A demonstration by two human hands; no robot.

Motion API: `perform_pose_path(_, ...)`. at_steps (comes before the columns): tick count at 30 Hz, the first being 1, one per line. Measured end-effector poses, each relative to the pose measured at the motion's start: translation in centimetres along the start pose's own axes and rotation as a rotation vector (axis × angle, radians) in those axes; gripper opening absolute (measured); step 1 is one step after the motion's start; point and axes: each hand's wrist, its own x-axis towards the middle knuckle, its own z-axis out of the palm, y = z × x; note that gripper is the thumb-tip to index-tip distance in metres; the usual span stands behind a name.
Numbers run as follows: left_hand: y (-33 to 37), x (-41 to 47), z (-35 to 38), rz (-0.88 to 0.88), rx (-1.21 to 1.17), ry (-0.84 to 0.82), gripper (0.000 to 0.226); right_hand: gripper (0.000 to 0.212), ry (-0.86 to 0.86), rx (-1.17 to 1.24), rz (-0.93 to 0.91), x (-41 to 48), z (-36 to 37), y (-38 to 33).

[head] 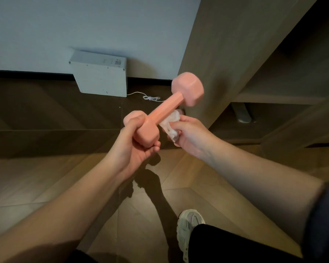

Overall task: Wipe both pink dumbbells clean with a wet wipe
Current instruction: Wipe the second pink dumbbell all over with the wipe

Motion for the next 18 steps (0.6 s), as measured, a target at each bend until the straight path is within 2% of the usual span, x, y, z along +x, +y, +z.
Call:
perform_pose_path(3,-1.0,4.3,-1.7,-0.018,0.050,0.118,0.060,0.032,0.098,-0.127,0.040,4.9,-1.8,2.4)
perform_pose_path(7,-2.8,9.9,-3.9,0.036,0.196,0.280,0.061,0.031,0.304,-0.287,0.090,10.9,-5.1,5.6)
perform_pose_path(10,-4.4,13.6,-4.8,0.127,0.465,0.384,0.072,0.034,0.218,-0.668,-0.041,13.6,-7.5,7.4)
perform_pose_path(13,-6.2,17.0,-5.5,0.249,0.621,0.427,0.080,0.036,0.177,-0.993,-0.130,16.3,-9.2,8.3)
perform_pose_path(18,-9.0,21.5,-6.1,0.345,0.766,0.468,0.077,0.037,0.050,-1.383,-0.015,20.6,-10.4,8.6)
